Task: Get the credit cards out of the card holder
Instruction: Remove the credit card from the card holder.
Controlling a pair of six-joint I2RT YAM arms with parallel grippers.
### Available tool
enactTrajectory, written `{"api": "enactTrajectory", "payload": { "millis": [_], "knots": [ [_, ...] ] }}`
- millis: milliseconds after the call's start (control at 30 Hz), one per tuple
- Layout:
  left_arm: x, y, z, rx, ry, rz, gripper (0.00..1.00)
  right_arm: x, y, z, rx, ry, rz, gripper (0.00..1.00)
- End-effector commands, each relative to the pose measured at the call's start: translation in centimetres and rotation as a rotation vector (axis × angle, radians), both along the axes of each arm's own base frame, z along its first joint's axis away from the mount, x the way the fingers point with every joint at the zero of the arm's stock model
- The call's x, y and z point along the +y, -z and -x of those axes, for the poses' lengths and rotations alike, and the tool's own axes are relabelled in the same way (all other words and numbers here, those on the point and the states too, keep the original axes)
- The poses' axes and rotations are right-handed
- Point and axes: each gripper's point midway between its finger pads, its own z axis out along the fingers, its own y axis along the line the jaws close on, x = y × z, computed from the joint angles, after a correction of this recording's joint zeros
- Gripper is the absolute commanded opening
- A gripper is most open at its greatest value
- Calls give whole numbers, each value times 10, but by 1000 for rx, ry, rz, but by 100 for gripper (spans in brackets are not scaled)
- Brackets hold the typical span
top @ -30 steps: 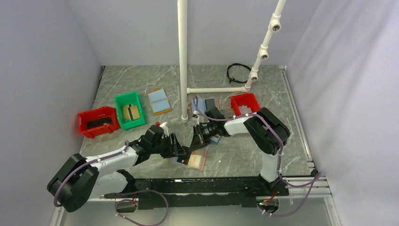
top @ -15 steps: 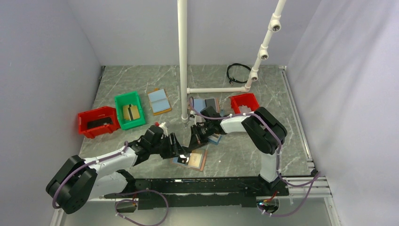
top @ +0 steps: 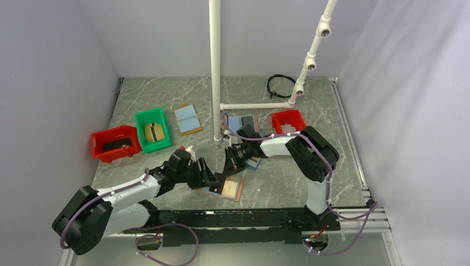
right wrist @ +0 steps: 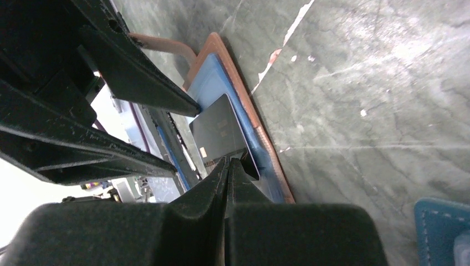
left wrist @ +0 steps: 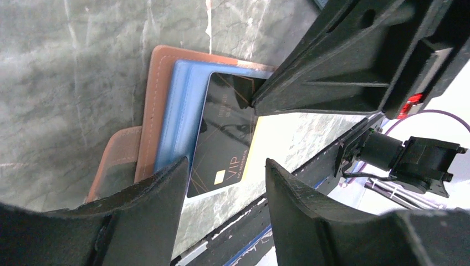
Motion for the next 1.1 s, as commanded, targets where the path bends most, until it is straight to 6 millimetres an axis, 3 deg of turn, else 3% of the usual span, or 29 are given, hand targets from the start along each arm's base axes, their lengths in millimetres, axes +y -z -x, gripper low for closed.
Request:
{"api": "enactTrajectory", "payload": {
  "millis": [0,267,567,833,1067],
  "knots": [
    [32,34,30,123,-10,-156,61,1,-23,-3,-75,-19,-56,0],
    [29,36,32,137,-4,-141,61,-4,-9,-9,-95,-15,5,8],
    [24,40,30,153,-25,-110,61,-11,14,-9,-73,-19,87,9],
    [14,34,23,130,-82,9,62,-11,18,-6,-46,-25,93,8],
    [12,30,17,121,-146,65,56,-10,16,-4,-34,-33,80,7]
  ]
}}
